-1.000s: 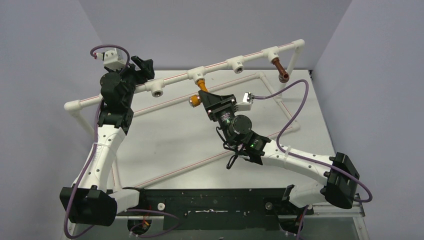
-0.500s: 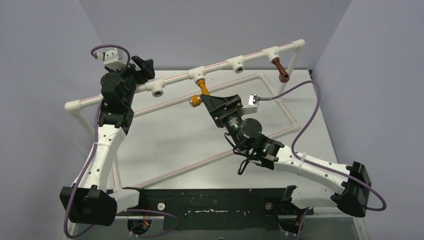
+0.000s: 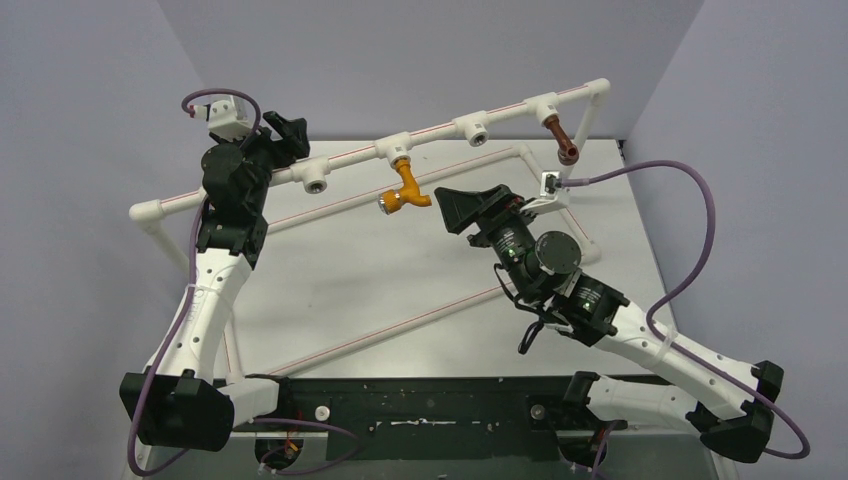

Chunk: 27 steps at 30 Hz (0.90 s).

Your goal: Install the water faucets

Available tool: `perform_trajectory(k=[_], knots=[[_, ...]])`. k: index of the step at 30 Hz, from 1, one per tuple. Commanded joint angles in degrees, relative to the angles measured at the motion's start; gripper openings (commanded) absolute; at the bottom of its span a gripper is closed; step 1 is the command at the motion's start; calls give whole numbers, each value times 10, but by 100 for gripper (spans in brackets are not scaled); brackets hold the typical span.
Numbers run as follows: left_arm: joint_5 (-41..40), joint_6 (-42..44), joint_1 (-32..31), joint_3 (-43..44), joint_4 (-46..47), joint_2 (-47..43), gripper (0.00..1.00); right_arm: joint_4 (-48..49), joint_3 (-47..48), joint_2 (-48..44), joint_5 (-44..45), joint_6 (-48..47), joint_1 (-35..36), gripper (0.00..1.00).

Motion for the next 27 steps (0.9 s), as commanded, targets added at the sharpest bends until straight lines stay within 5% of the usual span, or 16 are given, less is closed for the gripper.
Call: perform_trajectory(k=[1,17,27], knots=[[92,20,-34,-83,-278,93,74,-38,47,-15,-28,-205,-2,84],[95,19,-35,-81,-280,97,74,-210,179,43,-251,-811,2,85],[94,20,-36,-81,-281,98,74,-232,182,78,-151,-1123,54,89]])
